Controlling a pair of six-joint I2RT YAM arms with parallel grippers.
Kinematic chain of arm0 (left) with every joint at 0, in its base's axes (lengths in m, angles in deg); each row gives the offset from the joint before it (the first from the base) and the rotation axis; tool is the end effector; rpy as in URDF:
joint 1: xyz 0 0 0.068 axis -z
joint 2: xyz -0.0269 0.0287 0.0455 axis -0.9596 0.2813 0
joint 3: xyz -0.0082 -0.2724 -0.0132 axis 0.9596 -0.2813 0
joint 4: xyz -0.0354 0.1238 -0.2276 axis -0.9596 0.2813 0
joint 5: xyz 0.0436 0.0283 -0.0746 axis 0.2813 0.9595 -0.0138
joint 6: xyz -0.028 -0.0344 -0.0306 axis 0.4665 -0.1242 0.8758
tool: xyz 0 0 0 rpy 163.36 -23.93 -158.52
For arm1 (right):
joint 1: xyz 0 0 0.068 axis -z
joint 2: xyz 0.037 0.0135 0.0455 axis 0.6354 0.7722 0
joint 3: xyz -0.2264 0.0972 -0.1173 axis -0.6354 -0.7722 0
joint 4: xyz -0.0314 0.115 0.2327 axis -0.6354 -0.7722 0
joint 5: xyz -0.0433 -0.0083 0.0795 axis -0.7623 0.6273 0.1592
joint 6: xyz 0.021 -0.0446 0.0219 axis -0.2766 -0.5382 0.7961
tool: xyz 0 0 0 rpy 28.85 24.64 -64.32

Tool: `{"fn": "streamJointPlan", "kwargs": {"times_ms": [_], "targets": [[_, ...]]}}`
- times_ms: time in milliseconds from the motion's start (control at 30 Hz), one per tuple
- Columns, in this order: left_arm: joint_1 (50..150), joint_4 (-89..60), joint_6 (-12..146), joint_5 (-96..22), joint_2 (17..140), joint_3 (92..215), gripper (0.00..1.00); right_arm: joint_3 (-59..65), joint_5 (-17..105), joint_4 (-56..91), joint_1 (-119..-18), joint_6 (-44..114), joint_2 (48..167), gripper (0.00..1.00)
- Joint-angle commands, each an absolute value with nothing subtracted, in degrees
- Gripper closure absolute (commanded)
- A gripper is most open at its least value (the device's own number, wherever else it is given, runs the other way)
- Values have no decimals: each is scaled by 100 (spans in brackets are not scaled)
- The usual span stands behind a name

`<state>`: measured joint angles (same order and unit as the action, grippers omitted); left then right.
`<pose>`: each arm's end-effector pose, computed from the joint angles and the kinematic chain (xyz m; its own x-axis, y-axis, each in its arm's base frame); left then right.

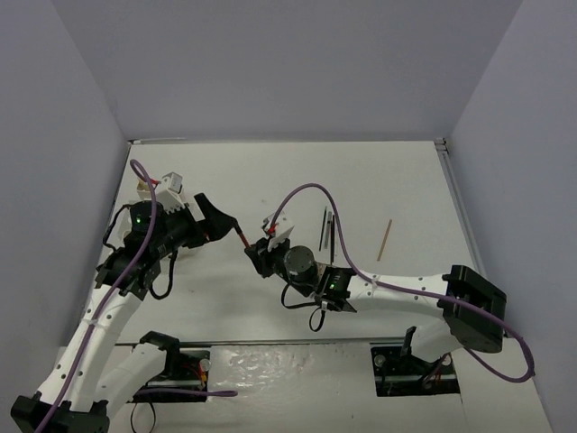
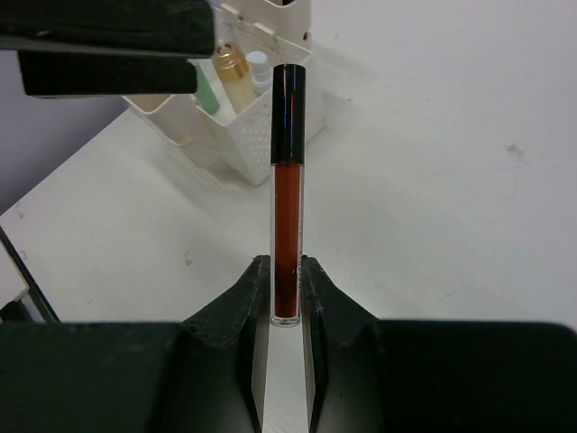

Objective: Organize the makeup

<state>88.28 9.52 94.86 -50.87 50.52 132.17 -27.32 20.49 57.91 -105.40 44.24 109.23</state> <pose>0.1752 -0.0594 0.3490 -0.6056 -0.4493 -0.6568 0.2506 0.6757 -0.6933 0.1417 0.2938 0.2776 -0.1960 0.2095 -0.9580 -0.7430 0.6058 0.2845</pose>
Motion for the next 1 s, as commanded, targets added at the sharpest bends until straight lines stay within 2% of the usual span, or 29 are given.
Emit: {"fn": "streamJointPlan", "kwargs": {"times_ms": [0, 133, 333, 500, 633, 700, 767, 833, 900, 967], "targets": [[9033, 344, 10052, -4919, 5068, 13585, 10, -2733, 2120, 6959, -10752, 4138, 10660, 100], [9293, 535, 10101, -4634, 5143, 13625, 19, -2870, 2133, 7340, -10831, 4214, 10630, 100], [9768, 613, 10193, -4244, 5181, 13584, 39, -2931, 2050, 7524, -10869, 4227, 10583, 100], [10224, 596, 10173, -3885, 5292, 13622, 51, -2943, 2015, 7558, -10871, 4227, 10582, 100], [10500, 596, 10107, -3542, 5339, 13679, 71, -2983, 1974, 7566, -10871, 4244, 10557, 100], [10538, 536, 10080, -3502, 5323, 13679, 86, -2993, 1948, 7566, -10871, 4236, 10531, 99], [10596, 447, 10028, -3448, 5318, 13679, 93, -2991, 1927, 7542, -10871, 4234, 10526, 93], [10635, 386, 9940, -3353, 5303, 13679, 100, -2982, 1876, 7511, -10871, 4259, 10513, 81], [10640, 346, 9856, -3269, 5296, 13679, 100, -2971, 1807, 7453, -10871, 4284, 10508, 64], [10638, 291, 9663, -3095, 5296, 13685, 100, -2960, 1662, 7334, -10858, 4320, 10491, 44]]}}
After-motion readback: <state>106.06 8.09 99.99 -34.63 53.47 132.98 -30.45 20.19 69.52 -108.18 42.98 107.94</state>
